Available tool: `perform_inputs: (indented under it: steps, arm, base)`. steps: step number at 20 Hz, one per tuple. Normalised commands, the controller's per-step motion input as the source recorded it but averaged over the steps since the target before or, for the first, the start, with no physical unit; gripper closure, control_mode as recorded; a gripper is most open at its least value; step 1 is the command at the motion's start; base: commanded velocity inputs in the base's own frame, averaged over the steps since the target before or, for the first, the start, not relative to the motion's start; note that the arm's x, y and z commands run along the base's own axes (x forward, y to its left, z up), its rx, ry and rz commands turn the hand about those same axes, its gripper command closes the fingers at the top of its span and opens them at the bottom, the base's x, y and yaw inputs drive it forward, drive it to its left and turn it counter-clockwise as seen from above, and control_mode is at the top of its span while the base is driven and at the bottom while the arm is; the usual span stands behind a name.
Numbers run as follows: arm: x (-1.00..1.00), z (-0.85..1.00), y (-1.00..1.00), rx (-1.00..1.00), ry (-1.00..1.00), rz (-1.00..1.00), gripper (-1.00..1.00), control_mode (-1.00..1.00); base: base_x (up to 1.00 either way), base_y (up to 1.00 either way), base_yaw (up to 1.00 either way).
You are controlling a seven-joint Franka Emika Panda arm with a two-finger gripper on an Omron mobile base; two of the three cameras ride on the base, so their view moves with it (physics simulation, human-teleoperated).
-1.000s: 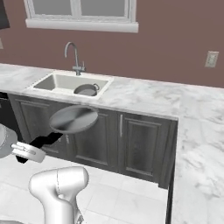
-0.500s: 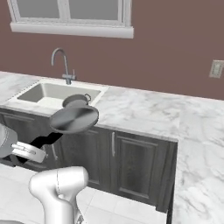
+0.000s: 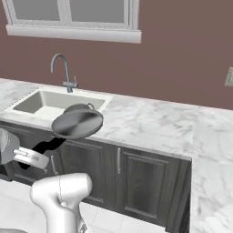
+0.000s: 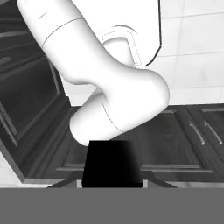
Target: Move the pot and pan from the stove into the sink.
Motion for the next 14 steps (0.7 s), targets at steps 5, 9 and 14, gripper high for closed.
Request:
perform_inputs:
  steps: [5, 9, 14]
  arm:
    - [0.00, 0.00, 0.00, 0.00, 0.00, 0.00, 1.00, 1.00]
    - [0.00, 0.00, 0.00, 0.00, 0.00, 0.00, 1.00, 1.00]
    - [0.00, 0.00, 0.00, 0.00, 0.00, 0.00, 1.00, 1.00]
  base:
    - [0.26, 0.63, 0.00]
    - [0.28, 0.62, 0.02]
    - [0.29, 0.61, 0.03]
